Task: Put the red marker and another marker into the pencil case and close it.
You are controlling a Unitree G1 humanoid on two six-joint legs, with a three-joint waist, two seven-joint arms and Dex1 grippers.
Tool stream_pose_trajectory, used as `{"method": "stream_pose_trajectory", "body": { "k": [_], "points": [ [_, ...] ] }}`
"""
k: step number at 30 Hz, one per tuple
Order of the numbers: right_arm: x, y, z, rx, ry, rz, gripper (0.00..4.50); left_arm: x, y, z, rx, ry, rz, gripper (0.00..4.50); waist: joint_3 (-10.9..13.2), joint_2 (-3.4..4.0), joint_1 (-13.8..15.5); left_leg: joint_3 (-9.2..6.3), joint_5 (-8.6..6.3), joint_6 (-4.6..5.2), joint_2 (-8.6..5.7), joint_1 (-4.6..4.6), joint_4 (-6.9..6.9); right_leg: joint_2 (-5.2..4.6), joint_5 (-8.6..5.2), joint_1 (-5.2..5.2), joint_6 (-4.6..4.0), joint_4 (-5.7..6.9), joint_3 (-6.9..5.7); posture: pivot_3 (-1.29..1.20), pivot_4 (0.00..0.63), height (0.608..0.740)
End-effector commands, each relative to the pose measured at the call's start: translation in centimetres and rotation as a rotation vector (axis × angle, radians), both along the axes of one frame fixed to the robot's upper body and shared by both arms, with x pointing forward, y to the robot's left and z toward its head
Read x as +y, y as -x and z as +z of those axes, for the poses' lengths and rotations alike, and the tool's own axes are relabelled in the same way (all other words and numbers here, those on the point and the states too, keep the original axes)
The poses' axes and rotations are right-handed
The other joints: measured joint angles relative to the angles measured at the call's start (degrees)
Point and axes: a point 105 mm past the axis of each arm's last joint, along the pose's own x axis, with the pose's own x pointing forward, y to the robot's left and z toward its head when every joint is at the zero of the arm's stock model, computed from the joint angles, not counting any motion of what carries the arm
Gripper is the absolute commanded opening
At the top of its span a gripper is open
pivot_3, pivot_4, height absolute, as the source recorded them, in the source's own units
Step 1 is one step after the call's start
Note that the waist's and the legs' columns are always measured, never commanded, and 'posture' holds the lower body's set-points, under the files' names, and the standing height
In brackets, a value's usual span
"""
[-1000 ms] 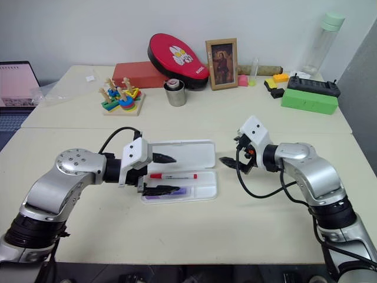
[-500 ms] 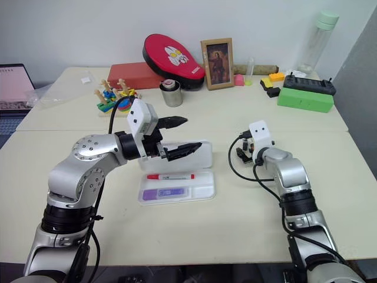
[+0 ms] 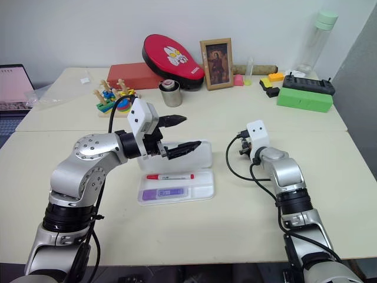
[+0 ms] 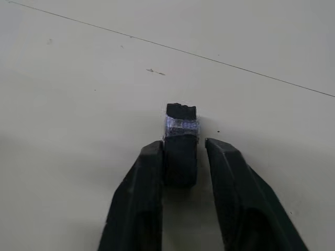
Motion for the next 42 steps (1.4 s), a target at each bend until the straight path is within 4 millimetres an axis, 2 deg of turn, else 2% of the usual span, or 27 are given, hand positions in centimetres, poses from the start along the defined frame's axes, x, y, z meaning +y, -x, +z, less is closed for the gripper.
{"method": "stream_pose_trajectory", "body": {
  "k": [1,4,6,8,11,13,16,17,19,21,24,28,34,36,39,41,42],
  "points": [
    [-0.2,-0.4,1.6,-0.051,-0.005,-0.009,0.33,-0.4,0.1,1.1,-0.056,0.0,-0.014,4.5,0.0,0.0,0.0,0.0,0.0,0.0,0.0,0.0,0.0,0.0,0.0,0.0,0.0,0.0,0.0,0.0,0.15,0.74],
    [0.1,-0.6,2.7,-0.098,-0.048,0.007,0.28,-0.4,0.2,1.0,-0.058,-0.011,-0.021,4.5,0.0,0.0,0.0,0.0,0.0,0.0,0.0,0.0,0.0,0.0,0.0,0.0,0.0,0.0,0.0,0.0,0.15,0.74],
    [0.4,-0.6,4.4,-0.168,-0.078,0.067,0.28,-0.2,0.6,0.6,-0.055,-0.034,-0.036,4.5,0.0,0.0,-0.02,0.0,0.0,0.0,0.0,0.0,0.0,0.0,0.0,-0.01,0.0,0.0,0.0,0.0,0.15,0.74],
    [0.9,0.3,6.8,-0.24,-0.103,0.221,0.28,0.7,1.2,0.4,-0.047,-0.063,-0.053,4.5,0.01,0.02,-0.12,0.0,0.0,0.0,0.0,0.0,-0.01,0.0,0.0,-0.01,0.0,0.0,0.01,0.0,0.15,0.74],
    [2.1,3.8,9.5,-0.288,-0.144,0.542,0.28,1.9,3.2,0.2,0.01,-0.087,-0.133,4.5,0.05,0.08,-0.17,0.01,0.0,0.0,0.0,-0.02,-0.06,0.0,0.0,-0.04,0.0,-0.08,0.02,0.0,0.15,0.74],
    [3.1,6.9,10.1,-0.28,-0.156,0.75,0.28,2.9,4.2,0.0,0.045,-0.1,-0.161,4.5,0.05,0.07,-0.15,0.0,-0.01,0.02,0.0,-0.02,-0.12,0.0,-0.01,-0.02,0.0,-0.14,-0.01,0.0,0.15,0.74],
    [4.9,11.1,8.9,-0.188,-0.136,0.997,0.28,4.2,5.1,-0.7,0.098,-0.143,-0.182,4.5,0.03,0.04,-0.12,-0.01,-0.05,0.08,0.01,-0.01,-0.14,0.0,-0.02,0.03,0.0,-0.19,-0.03,0.0,0.15,0.74],
    [5.2,11.8,8.6,-0.17,-0.134,1.032,0.28,4.4,5.3,-0.9,0.108,-0.152,-0.187,4.5,0.03,0.04,-0.12,0.0,-0.05,0.08,0.0,0.0,-0.12,0.0,-0.02,0.05,0.0,-0.19,-0.02,0.0,0.15,0.74],
    [7.0,12.8,6.8,-0.094,-0.114,1.096,0.28,5.4,5.4,-1.1,0.116,-0.176,-0.167,4.5,0.03,0.05,-0.18,0.0,-0.05,0.08,0.0,0.08,-0.1,0.0,-0.02,0.1,0.0,-0.14,0.0,0.0,0.15,0.74],
    [8.4,12.9,4.2,-0.014,-0.045,1.112,0.28,6.3,5.6,-1.3,0.134,-0.201,-0.151,4.5,0.03,0.04,-0.29,0.03,-0.05,0.09,0.0,0.19,-0.09,0.0,-0.02,0.09,0.0,-0.02,0.06,0.0,0.15,0.74],
    [8.9,11.8,1.9,0.029,0.053,1.072,0.28,6.8,5.6,-1.5,0.141,-0.214,-0.142,4.5,0.03,0.04,-0.14,0.02,-0.04,0.08,0.01,0.3,-0.09,0.02,-0.03,0.13,0.01,0.08,0.06,0.0,0.15,0.74],
    [9.5,11.7,0.4,0.064,0.114,1.08,0.28,6.6,5.7,-1.2,0.134,-0.201,-0.147,4.5,0.01,0.0,0.56,0.02,-0.04,0.07,0.0,0.26,-0.07,0.01,-0.03,0.16,0.01,0.0,0.06,0.0,0.15,0.74],
    [9.6,11.5,-0.3,0.07,0.143,1.074,0.28,6.1,5.7,-1.2,0.13,-0.196,-0.15,4.5,0.01,0.01,0.71,0.02,-0.04,0.07,0.01,0.26,-0.1,0.01,-0.03,0.15,0.0,-0.03,0.05,0.0,0.15,0.74],
    [9.6,11.5,-0.2,0.067,0.141,1.075,0.99,6.0,5.8,-1.2,0.13,-0.193,-0.151,4.5,0.01,0.01,0.77,0.01,-0.04,0.07,0.01,0.26,-0.1,0.01,-0.03,0.15,0.0,-0.03,0.05,0.0,0.15,0.74],
    [9.7,11.6,0.1,0.061,0.13,1.082,1.66,6.0,5.7,-1.1,0.129,-0.188,-0.148,4.5,0.01,0.01,0.83,0.01,-0.04,0.07,0.01,0.26,-0.1,0.01,-0.03,0.15,0.0,-0.02,0.05,0.0,0.15,0.74],
    [9.8,11.5,0.4,0.051,0.122,1.083,1.87,6.0,5.5,-1.2,0.126,-0.189,-0.143,4.5,0.01,0.01,0.84,0.01,-0.04,0.07,0.01,0.27,-0.1,0.01,-0.03,0.15,0.0,-0.02,0.05,0.0,0.15,0.74],
    [9.9,11.5,0.5,0.045,0.12,1.084,2.12,5.9,5.4,-1.2,0.125,-0.189,-0.143,4.5,0.01,0.01,0.85,0.01,-0.04,0.07,0.01,0.27,-0.1,0.01,-0.03,0.15,0.0,-0.02,0.05,0.0,0.15,0.74]
  ]
}}
